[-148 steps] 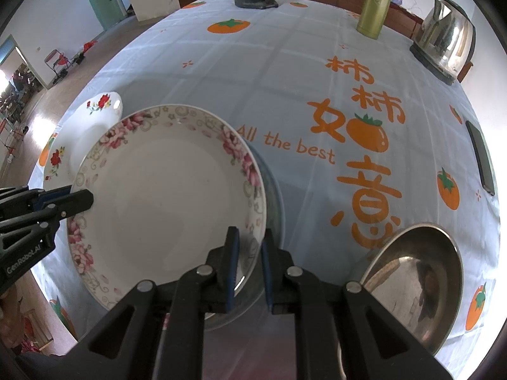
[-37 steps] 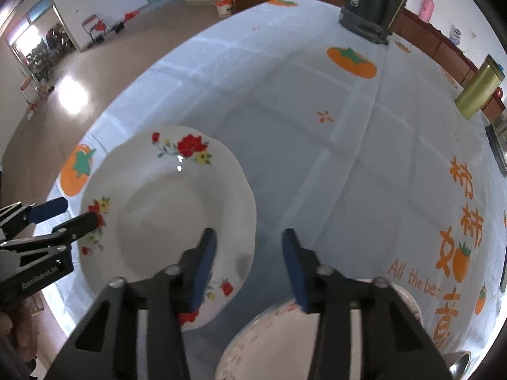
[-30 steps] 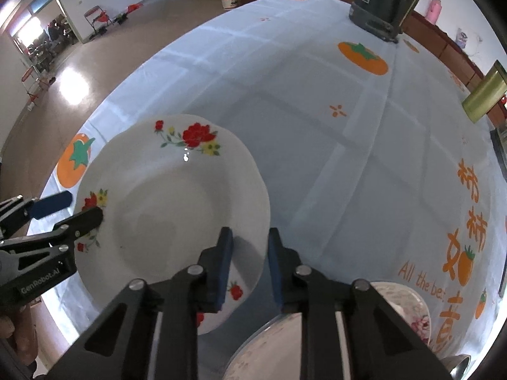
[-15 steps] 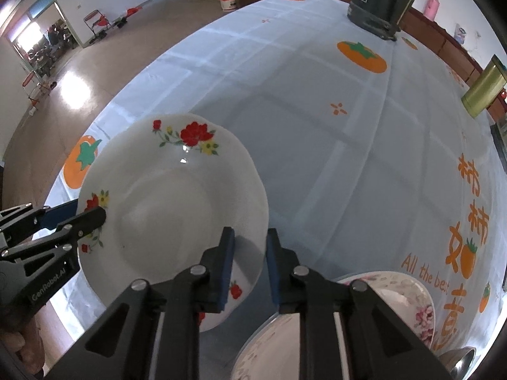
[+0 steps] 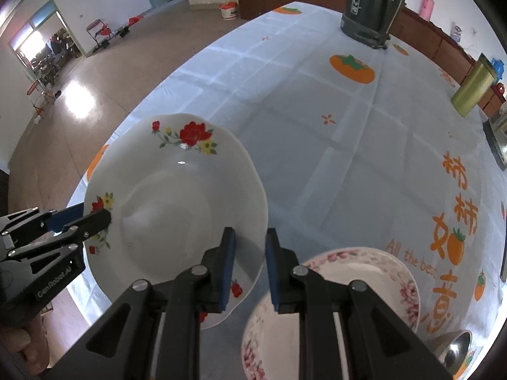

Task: Organize plates and bowls
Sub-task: 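Lift the white red-flower plate with both grippers toward the plate stack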

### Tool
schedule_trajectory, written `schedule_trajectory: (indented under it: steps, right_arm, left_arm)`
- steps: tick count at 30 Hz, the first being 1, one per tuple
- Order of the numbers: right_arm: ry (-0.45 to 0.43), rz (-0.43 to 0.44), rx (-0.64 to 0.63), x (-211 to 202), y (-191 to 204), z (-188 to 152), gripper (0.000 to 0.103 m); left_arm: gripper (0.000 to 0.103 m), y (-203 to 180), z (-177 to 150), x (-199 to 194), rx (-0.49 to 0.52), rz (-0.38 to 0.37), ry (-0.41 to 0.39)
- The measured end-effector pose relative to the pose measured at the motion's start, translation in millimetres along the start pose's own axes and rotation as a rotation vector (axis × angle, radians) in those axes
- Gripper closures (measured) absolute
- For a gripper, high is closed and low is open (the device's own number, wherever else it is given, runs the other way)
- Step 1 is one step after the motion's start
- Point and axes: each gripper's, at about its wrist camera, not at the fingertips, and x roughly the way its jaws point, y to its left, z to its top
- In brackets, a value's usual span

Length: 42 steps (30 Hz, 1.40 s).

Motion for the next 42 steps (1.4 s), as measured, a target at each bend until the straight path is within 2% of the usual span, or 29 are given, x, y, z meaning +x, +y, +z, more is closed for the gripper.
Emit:
schedule_trajectory:
  steps: [18, 42]
  right_arm:
    - [-0.026, -0.044, 0.05, -37, -28, -26, 0.084]
    - [-0.023, -0.081, 0.136, -52, -76, -62, 0.084]
  left_arm:
    - [0.076, -42, -7, -22, 0.082, -0.04, -0.023]
    - [0.076, -95, -18, -25, 0.18, -0.066, -0.017]
